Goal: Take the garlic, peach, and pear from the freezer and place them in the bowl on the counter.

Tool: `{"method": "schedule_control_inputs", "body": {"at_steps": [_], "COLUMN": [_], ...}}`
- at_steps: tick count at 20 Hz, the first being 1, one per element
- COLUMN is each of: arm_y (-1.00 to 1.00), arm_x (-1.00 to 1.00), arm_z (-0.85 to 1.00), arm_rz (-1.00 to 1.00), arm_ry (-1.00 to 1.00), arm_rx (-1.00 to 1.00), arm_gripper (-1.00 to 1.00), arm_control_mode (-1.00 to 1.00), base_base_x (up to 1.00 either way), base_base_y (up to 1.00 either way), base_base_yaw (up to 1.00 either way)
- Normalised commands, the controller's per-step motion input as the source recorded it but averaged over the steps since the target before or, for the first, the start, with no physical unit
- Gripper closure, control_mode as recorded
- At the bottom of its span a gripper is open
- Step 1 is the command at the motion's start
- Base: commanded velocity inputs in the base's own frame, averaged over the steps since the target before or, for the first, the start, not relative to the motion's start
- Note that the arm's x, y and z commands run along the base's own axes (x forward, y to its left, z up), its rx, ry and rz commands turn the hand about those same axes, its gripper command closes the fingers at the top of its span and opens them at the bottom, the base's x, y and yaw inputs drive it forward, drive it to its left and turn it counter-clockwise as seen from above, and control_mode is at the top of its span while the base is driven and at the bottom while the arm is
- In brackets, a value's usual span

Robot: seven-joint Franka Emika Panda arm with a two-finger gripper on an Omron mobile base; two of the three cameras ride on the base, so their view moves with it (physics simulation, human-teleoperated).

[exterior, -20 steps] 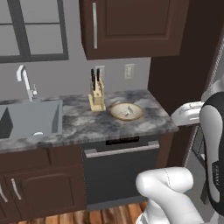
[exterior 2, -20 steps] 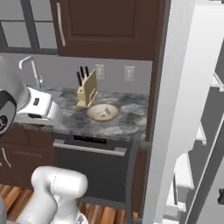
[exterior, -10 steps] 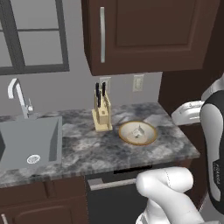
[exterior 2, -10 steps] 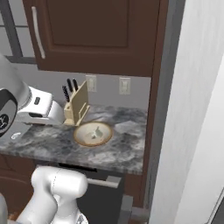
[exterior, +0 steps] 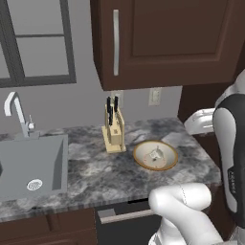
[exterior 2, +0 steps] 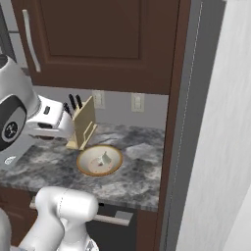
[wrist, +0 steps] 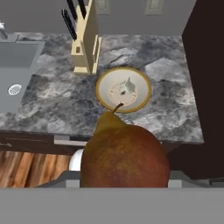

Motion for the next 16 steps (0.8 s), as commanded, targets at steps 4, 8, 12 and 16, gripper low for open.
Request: {"method": "schedule_control_inputs", "body": {"at_steps": [4, 8, 12, 16], "arm_y": [-0.01, 0.00, 0.00, 0.00], "arm_x": [0.42, 0.60, 0.70, 0.80], "arm_z": [-0.78, -0.80, -0.78, -0.70], "arm_rz": [0.00, 0.00, 0.00, 0.00], "arm_ry": [0.12, 0.13, 0.20, 0.10], "arm_rx": [0.00, 0.00, 0.00, 0.00], "arm_gripper": [1.00, 1.00, 1.00, 1.00], "arm_control_mode": [-1.00, -1.00, -1.00, -1.00], "base_base_x": [0.00, 0.00, 0.00, 0.00], "base_base_y": [0.00, 0.00, 0.00, 0.00], "base_base_yaw": [0.00, 0.00, 0.00, 0.00]}}
